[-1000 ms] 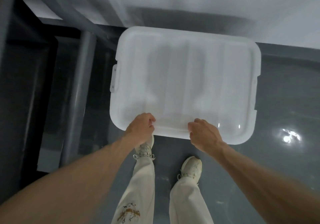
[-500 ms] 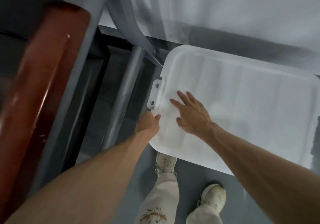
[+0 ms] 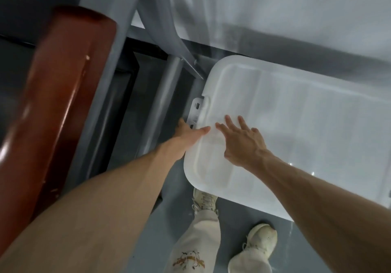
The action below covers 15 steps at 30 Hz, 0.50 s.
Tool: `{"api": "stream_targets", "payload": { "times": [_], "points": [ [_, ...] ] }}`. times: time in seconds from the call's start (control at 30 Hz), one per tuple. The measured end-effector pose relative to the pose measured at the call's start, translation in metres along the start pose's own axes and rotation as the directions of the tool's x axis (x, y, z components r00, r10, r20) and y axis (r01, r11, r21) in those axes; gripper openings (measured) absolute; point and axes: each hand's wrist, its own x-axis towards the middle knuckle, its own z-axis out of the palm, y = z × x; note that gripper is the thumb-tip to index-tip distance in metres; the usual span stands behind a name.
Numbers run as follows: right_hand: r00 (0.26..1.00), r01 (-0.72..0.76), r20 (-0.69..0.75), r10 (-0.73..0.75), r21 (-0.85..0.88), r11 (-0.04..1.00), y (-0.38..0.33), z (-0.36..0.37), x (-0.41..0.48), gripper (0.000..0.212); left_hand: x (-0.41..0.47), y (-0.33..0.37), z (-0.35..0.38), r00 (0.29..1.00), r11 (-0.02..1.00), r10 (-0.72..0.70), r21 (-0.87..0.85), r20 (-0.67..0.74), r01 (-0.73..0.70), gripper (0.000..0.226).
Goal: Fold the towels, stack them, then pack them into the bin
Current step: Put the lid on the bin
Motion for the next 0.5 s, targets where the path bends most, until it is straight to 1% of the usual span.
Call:
{"api": "stream_targets", "payload": {
  "times": [0.03,0.07,0.13,0.17,0.23,0.27,0.3,0.37,0.5],
  "points": [
    [1.0,-0.003,0.004,0.003,0.011,1.0,0.0,0.0,-0.001,0.076,0.001,0.0,0.004,1.0,0.998,-0.019,-0.06,-0.01,0.018,0.105],
    [1.0,-0.003,0.007,0.003,0.019,1.0,0.001,0.0,-0.001,0.076,0.003,0.0,0.007,0.998,0.998,-0.026,-0.06,-0.058,0.022,0.106],
    [1.0,-0.01,0.014,0.01,0.033,0.999,0.001,0.002,-0.003,0.077,0.005,-0.003,0.009,0.986,0.995,-0.001,0.1,-0.169,0.018,0.101],
    [1.0,-0.015,0.016,0.014,0.042,0.999,0.001,0.003,-0.003,0.077,0.006,-0.006,0.009,0.98,0.985,0.044,0.173,-0.192,-0.01,0.093],
    [0.999,-0.028,0.02,0.027,0.06,0.998,-0.001,0.003,-0.004,0.078,0.0,-0.006,0.009,0.968,0.959,0.171,0.258,-0.181,-0.121,0.068],
    [0.999,-0.035,0.027,0.033,0.07,0.997,-0.002,0.003,-0.005,0.079,-0.004,-0.008,0.01,0.96,0.94,0.228,0.294,-0.164,-0.173,0.061],
    [0.999,-0.043,0.033,0.04,0.08,0.996,-0.003,0.003,-0.005,0.079,-0.006,-0.01,0.013,0.948,0.915,0.28,0.342,-0.15,-0.216,0.058],
    [0.997,-0.055,0.053,0.05,0.101,0.993,-0.006,0.002,-0.004,0.079,-0.013,-0.013,0.018,0.931,0.859,0.339,0.448,-0.136,-0.248,0.063],
    [0.993,-0.081,0.096,0.07,0.116,0.99,-0.01,-0.003,-0.001,0.076,-0.021,-0.009,0.023,0.921,0.811,0.354,0.544,-0.161,-0.216,0.064]
  ]
}}
